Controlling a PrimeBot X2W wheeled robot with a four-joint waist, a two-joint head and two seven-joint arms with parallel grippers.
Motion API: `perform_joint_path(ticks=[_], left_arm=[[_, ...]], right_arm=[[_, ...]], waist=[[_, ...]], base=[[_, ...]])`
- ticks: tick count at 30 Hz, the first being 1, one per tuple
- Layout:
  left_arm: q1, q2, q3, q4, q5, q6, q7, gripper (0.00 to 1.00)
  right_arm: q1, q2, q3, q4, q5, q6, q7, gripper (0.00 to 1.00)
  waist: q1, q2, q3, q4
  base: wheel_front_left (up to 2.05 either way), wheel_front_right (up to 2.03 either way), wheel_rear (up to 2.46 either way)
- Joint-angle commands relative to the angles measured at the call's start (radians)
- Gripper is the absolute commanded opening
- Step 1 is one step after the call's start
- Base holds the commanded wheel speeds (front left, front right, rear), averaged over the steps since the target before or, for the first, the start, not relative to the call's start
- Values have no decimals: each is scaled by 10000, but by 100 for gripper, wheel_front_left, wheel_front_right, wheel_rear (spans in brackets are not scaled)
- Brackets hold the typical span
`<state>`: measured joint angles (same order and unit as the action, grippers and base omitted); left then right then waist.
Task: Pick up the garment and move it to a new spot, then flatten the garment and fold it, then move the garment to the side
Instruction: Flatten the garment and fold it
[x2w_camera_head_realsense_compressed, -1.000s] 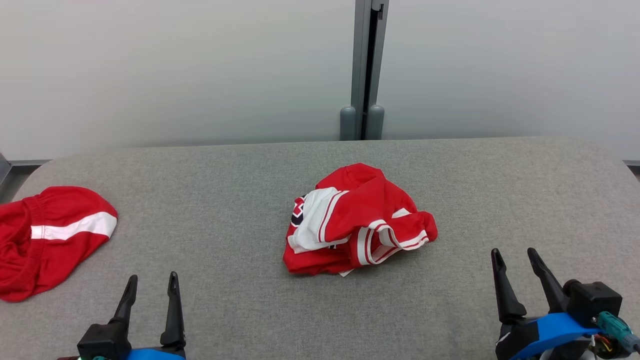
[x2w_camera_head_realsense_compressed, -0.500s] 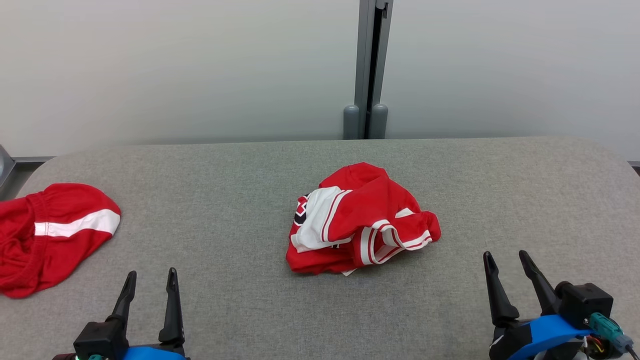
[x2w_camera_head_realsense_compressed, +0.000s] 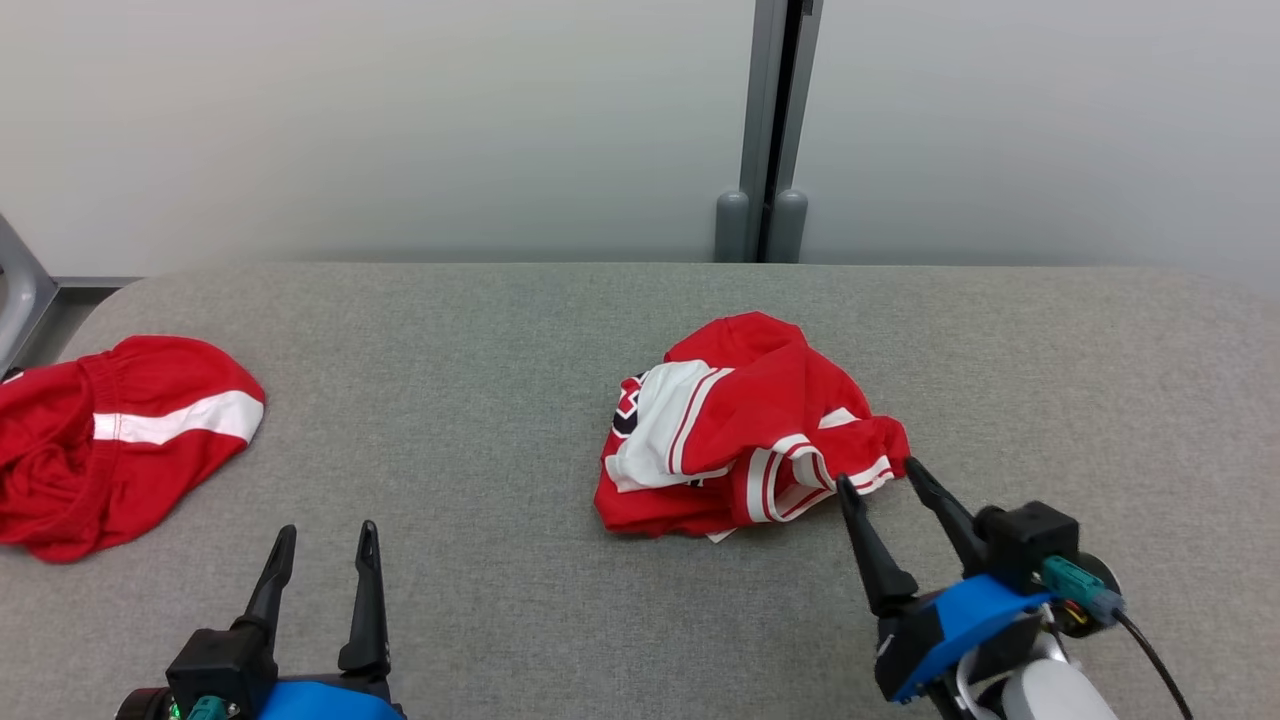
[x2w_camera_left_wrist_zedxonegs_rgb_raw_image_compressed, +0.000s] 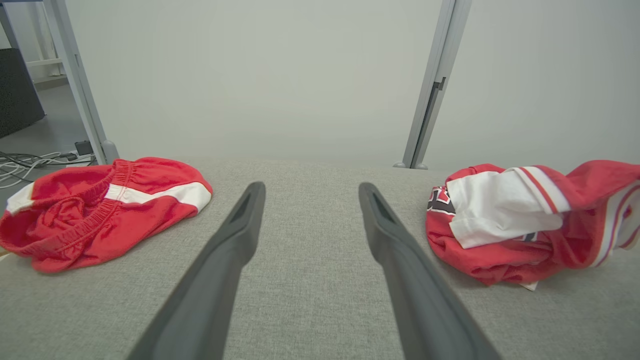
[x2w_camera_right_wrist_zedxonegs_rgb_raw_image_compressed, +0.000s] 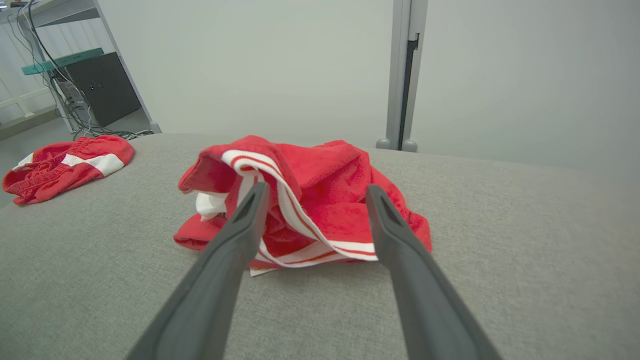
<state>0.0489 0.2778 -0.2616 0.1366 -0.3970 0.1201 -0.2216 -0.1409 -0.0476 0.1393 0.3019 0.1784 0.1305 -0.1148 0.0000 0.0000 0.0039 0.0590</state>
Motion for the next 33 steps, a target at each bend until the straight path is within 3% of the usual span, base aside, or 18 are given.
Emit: perform_joint_path(ticks=[1,12,13,15,19,26,33], left_arm=[[-202,-16,-11,-54,18,30,22,100],[-421,-24,-181,-73,-52,-53,72,100],[-435,-18,-188,-69,-55,-49,68,100],[-463,-17,-225,-58,-53,-65,79,100],[-449,15,-246,-53,-88,-59,79,100],[-304,106,-203,-154,-129,12,34,100],[-343,113,-195,-277,-171,104,7,100]], right_arm=[[-386,-51,264,245,-40,5,70,100],[-2687,-51,1585,3154,647,5,-159,100],[-2818,-54,1695,3344,646,5,-203,84],[-3120,-54,1791,3699,597,5,-418,0],[-3335,-49,1700,3900,480,5,-1060,0],[-3770,-51,2275,2765,1113,5,-1441,0],[-5391,-49,3086,1423,2640,5,-1505,0]], waist=[[0,0,112,109],[0,0,439,491],[0,0,449,510],[0,0,460,571],[0,0,394,624],[0,0,175,451],[0,0,108,249]], base=[[0,0,0],[0,0,0],[0,0,0],[0,0,0],[0,0,0],[0,0,0],[0,0,0]])
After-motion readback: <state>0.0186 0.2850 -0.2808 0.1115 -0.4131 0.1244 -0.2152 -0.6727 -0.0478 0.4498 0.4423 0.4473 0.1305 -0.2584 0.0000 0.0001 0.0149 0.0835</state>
